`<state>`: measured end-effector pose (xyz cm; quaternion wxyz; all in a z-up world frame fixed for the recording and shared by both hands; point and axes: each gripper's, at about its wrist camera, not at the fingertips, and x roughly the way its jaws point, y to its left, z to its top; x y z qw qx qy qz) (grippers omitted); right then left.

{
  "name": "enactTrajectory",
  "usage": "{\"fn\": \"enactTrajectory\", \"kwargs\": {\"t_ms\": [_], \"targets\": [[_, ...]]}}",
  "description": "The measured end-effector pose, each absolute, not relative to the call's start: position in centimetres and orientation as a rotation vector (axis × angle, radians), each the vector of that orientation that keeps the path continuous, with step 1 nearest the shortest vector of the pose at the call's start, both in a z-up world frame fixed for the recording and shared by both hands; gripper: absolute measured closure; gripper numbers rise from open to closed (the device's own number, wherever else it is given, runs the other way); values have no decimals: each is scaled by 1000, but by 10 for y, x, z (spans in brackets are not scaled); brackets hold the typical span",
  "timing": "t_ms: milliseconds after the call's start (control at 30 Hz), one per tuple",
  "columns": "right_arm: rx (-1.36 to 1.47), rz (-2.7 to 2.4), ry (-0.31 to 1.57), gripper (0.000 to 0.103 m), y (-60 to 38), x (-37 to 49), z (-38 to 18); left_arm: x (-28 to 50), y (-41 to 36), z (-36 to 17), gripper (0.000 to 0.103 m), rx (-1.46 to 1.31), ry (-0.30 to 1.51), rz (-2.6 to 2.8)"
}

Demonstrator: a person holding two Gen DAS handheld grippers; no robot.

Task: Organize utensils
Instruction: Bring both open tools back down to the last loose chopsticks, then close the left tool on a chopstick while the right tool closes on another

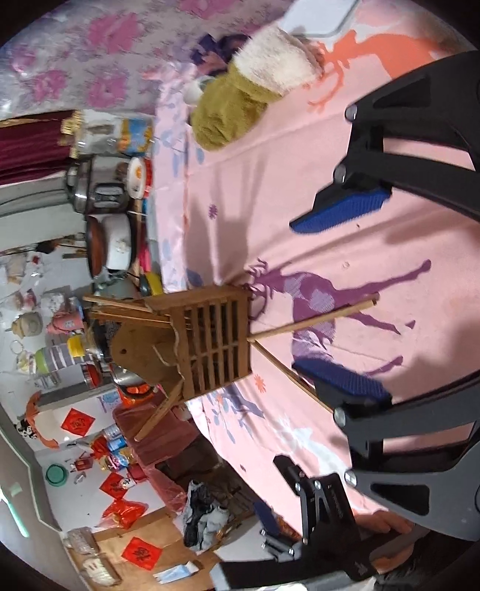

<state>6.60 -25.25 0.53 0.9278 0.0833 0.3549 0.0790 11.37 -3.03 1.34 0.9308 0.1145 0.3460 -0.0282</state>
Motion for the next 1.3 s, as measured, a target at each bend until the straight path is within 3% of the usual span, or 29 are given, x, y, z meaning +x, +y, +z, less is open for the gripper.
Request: {"fn": "enactTrajectory", "kwargs": {"t_ms": [100, 433, 933, 1167, 1300], "targets": [[191, 199, 775, 54, -250, 71, -2, 119, -26, 9, 6, 189, 756, -96], [175, 218, 868, 55, -241, 79, -22, 129, -23, -5, 6, 51, 875, -254], [136, 209, 973, 58, -233, 88, -47, 136, -36, -32, 25, 48, 1009, -343], [206, 181, 959, 58, -251, 90, -42, 138, -43, -49, 46, 43, 1093, -410], [224, 177, 959, 58, -255, 91, -42, 133, -46, -55, 47, 71, 1101, -410]]}}
